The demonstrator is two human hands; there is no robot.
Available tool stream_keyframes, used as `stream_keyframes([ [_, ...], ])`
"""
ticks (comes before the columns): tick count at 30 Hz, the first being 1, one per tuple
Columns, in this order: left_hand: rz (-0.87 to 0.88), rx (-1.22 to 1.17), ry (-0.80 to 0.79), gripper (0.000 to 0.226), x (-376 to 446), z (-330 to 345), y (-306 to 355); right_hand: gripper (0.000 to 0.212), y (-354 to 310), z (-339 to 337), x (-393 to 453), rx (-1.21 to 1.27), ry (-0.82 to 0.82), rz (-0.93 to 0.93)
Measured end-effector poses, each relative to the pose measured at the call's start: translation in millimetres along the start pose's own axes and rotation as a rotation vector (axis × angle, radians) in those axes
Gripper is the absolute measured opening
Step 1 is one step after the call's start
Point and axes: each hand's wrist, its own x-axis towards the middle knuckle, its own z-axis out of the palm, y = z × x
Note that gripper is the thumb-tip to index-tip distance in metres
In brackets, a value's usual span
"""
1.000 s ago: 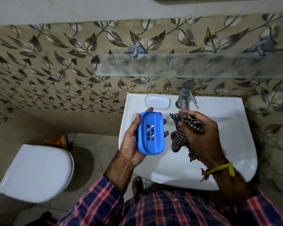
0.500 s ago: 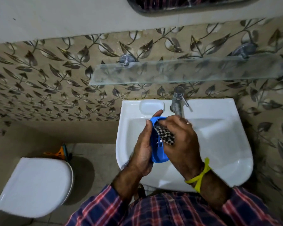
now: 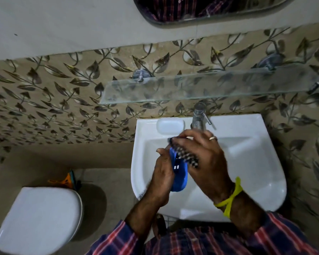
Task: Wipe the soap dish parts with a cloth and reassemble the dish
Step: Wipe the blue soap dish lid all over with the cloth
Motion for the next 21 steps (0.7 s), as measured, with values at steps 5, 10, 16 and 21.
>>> stream_keyframes([
  [5, 0.248, 0.071, 0.017, 0.073, -12, -8, 7, 0.043, -4, -2, -13, -0.085, -0.103, -0.142],
  [10, 0.257, 0.137, 0.031, 0.078, -13, -12, 8, 0.049, 10, 4, -1, 0.068, -0.074, 0.004],
  [16, 0.114, 0.204, 0.077, 0.014, -3, -24, 6, 0.050, 6, 14, -5, 0.153, -0.031, -0.013],
  [21, 0.177, 0.103, 0.150, 0.055, -1, -19, 5, 0.031, 13, 22, -2, 0.341, 0.067, 0.253],
])
